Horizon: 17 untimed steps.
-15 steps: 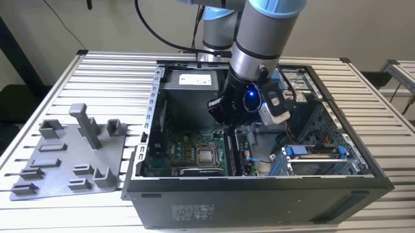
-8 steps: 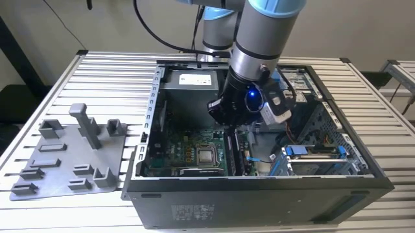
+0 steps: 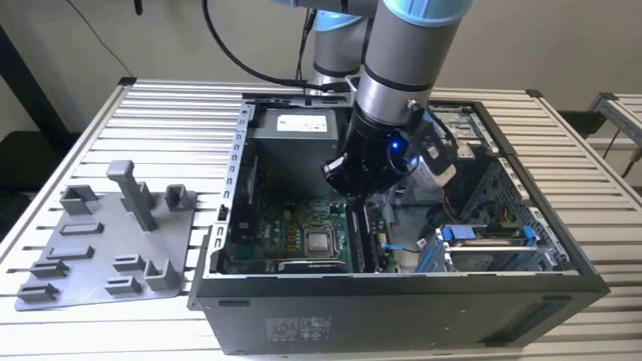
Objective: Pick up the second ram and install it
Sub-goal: 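Press down the second ram until it locks into place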
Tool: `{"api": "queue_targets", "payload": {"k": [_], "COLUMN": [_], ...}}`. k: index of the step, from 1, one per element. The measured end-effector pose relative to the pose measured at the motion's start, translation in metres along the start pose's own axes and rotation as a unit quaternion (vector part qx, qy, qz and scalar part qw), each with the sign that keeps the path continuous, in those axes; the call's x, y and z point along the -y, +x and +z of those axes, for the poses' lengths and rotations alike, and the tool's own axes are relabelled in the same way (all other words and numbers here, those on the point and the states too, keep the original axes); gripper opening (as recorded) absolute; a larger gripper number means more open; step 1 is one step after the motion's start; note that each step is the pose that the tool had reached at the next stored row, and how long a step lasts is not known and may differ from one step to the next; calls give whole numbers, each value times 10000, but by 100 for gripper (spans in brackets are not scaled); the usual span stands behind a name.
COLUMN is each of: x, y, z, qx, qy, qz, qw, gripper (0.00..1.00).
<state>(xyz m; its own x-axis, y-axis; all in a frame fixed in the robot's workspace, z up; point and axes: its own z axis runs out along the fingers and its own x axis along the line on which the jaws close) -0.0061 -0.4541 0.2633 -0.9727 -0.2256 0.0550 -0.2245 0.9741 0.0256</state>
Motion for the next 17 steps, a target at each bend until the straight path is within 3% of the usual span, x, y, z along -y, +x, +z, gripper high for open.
{"api": "queue_targets", "payload": {"k": [3,7,12,17], "x": [0,0,0,0], "y": [0,0,0,0], "z": [1,1,2,2], "qx": [-5,-13,-21,-25], "qy": [15,34,55,61], "qz": [-272,-595,-983,-1214], "qw": [9996,9982,9951,9926], "gripper": [11,11,11,11]}}
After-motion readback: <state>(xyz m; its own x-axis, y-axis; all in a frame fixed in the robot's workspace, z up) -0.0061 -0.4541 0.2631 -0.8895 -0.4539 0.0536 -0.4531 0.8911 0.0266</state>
